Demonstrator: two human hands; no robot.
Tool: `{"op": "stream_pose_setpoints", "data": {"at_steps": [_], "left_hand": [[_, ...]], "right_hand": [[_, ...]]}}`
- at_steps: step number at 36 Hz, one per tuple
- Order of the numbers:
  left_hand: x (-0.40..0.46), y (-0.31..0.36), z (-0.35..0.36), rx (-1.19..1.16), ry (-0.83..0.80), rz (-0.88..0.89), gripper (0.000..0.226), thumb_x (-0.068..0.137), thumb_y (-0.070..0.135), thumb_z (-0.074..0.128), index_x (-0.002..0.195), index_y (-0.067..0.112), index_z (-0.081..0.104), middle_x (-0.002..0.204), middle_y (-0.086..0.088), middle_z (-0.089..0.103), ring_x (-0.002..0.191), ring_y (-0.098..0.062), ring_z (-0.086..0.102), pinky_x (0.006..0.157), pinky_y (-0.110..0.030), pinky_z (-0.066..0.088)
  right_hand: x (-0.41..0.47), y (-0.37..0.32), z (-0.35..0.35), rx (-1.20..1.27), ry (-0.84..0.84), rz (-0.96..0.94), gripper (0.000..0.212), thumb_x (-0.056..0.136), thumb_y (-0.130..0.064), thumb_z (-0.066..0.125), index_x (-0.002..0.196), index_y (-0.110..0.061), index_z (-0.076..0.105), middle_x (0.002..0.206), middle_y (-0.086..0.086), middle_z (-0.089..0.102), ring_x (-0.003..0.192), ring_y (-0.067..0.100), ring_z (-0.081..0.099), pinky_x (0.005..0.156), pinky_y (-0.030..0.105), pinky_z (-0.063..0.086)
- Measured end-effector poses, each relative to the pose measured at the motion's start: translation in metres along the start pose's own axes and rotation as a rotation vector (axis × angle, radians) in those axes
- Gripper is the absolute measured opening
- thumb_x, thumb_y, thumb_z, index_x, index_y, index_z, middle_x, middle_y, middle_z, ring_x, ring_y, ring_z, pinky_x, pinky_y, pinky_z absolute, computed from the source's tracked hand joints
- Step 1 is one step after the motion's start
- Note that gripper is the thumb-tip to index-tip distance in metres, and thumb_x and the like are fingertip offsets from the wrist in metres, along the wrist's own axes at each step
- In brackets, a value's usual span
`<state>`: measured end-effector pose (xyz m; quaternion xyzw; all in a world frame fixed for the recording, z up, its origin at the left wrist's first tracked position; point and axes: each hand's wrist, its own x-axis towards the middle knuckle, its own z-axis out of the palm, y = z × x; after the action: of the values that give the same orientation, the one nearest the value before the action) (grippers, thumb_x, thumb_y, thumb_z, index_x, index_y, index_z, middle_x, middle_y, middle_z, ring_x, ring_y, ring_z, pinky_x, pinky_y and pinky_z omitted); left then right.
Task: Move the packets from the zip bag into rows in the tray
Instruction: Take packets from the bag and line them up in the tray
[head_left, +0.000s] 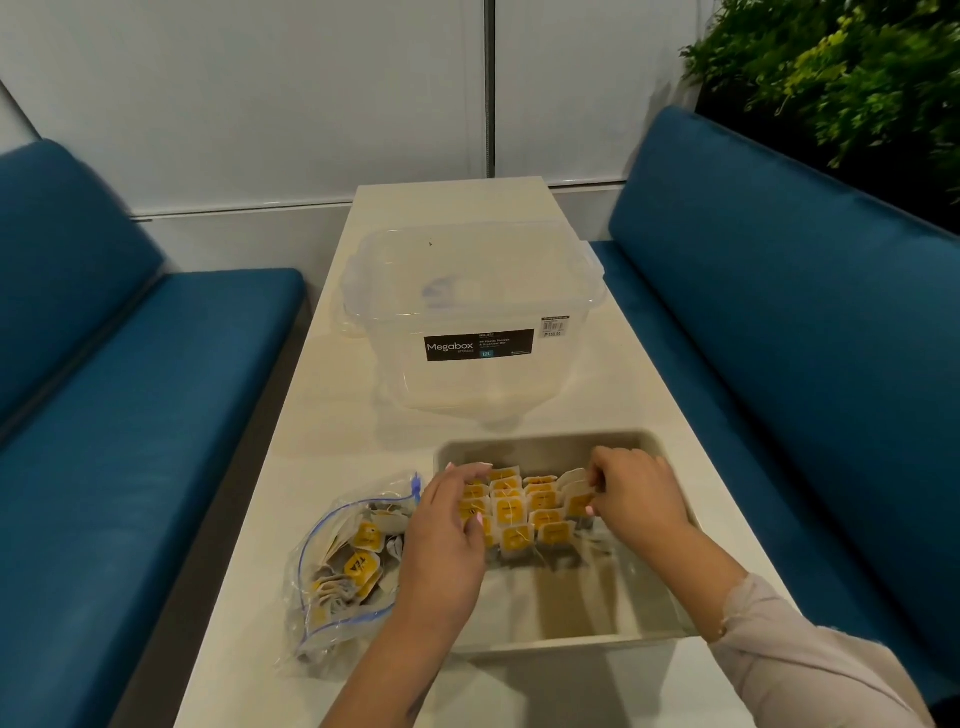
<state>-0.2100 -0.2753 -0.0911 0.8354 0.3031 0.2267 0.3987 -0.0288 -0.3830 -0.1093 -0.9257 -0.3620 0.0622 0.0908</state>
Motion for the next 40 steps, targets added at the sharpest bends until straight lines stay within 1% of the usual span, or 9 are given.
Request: {"op": "stream_pose_setpoints", "data": {"at_steps": [3, 6, 9, 12, 16, 24, 32, 35, 40], "left_hand": [[0.000, 0.000, -0.006, -0.028, 0.033, 0.006, 0.056, 0.089, -0.003, 0.052, 0.103, 0.051, 0.044, 0.117, 0.021, 0.051, 0.124, -0.001, 0.044, 0.096, -0.007, 0.030], [0.002, -0.001, -0.018, -0.060, 0.074, -0.002, 0.056, 0.088, -0.004, 0.052, 0.104, 0.050, 0.048, 0.118, 0.021, 0.052, 0.112, 0.009, 0.045, 0.090, 0.000, 0.029], [0.006, -0.005, -0.034, -0.052, 0.142, -0.023, 0.054, 0.087, -0.006, 0.052, 0.108, 0.043, 0.052, 0.119, 0.017, 0.055, 0.109, 0.006, 0.048, 0.091, -0.011, 0.036], [0.009, -0.011, -0.055, -0.010, 0.205, -0.015, 0.048, 0.087, -0.007, 0.053, 0.108, 0.036, 0.056, 0.116, 0.018, 0.057, 0.105, 0.006, 0.048, 0.086, 0.002, 0.031], [0.010, -0.025, -0.084, 0.051, 0.244, -0.040, 0.044, 0.087, -0.005, 0.055, 0.109, 0.033, 0.058, 0.114, 0.021, 0.056, 0.103, 0.010, 0.045, 0.081, 0.009, 0.024], [-0.003, -0.060, -0.114, 0.101, 0.163, -0.275, 0.050, 0.082, 0.005, 0.068, 0.122, 0.026, 0.050, 0.119, 0.016, 0.053, 0.110, -0.002, 0.048, 0.090, -0.021, 0.039], [-0.020, -0.076, -0.121, 0.116, 0.118, -0.368, 0.058, 0.074, 0.022, 0.077, 0.124, 0.028, 0.049, 0.108, 0.008, 0.058, 0.089, -0.010, 0.056, 0.070, -0.022, 0.042], [-0.022, -0.079, -0.120, 0.100, 0.107, -0.379, 0.059, 0.074, 0.018, 0.075, 0.126, 0.026, 0.049, 0.105, 0.007, 0.057, 0.081, -0.006, 0.057, 0.069, -0.020, 0.041], [-0.021, -0.083, -0.120, 0.049, 0.105, -0.375, 0.054, 0.077, 0.004, 0.065, 0.124, 0.025, 0.050, 0.098, 0.011, 0.056, 0.076, -0.002, 0.059, 0.062, -0.012, 0.043]], "right_hand": [[-0.004, -0.001, -0.002, 0.033, 0.004, 0.013, 0.033, 0.074, -0.026, 0.077, 0.084, -0.024, 0.046, 0.091, -0.006, 0.062, 0.080, 0.016, 0.050, 0.067, 0.027, 0.032], [-0.006, -0.002, -0.006, 0.076, 0.010, 0.029, 0.033, 0.073, -0.021, 0.078, 0.084, -0.022, 0.046, 0.085, -0.006, 0.058, 0.079, 0.018, 0.051, 0.065, 0.028, 0.034], [-0.005, -0.007, -0.013, 0.117, 0.060, 0.045, 0.032, 0.072, -0.016, 0.076, 0.083, -0.021, 0.048, 0.082, -0.005, 0.058, 0.079, 0.019, 0.052, 0.062, 0.028, 0.037], [-0.002, -0.022, -0.023, 0.179, 0.085, 0.053, 0.030, 0.074, -0.013, 0.073, 0.090, -0.026, 0.050, 0.083, -0.006, 0.059, 0.081, 0.019, 0.056, 0.065, 0.031, 0.047], [-0.001, -0.058, -0.035, 0.286, 0.051, -0.040, 0.030, 0.078, -0.019, 0.073, 0.090, -0.032, 0.049, 0.082, -0.011, 0.056, 0.081, 0.015, 0.055, 0.069, 0.029, 0.043], [-0.014, -0.140, -0.034, 0.366, -0.063, -0.277, 0.019, 0.082, -0.026, 0.069, 0.100, -0.029, 0.062, 0.080, -0.012, 0.060, 0.083, 0.011, 0.057, 0.070, 0.025, 0.041], [-0.026, -0.198, 0.001, 0.178, -0.296, -0.514, 0.027, 0.088, -0.015, 0.057, 0.108, -0.027, 0.070, 0.102, -0.002, 0.071, 0.096, 0.018, 0.063, 0.083, 0.026, 0.046], [-0.027, -0.212, 0.021, 0.061, -0.386, -0.576, 0.037, 0.085, -0.006, 0.053, 0.114, -0.023, 0.070, 0.107, 0.005, 0.070, 0.099, 0.024, 0.063, 0.084, 0.028, 0.047], [-0.028, -0.232, 0.045, -0.108, -0.456, -0.559, 0.026, 0.090, -0.011, 0.052, 0.110, -0.011, 0.067, 0.104, 0.011, 0.068, 0.097, 0.031, 0.063, 0.080, 0.032, 0.046]]}}
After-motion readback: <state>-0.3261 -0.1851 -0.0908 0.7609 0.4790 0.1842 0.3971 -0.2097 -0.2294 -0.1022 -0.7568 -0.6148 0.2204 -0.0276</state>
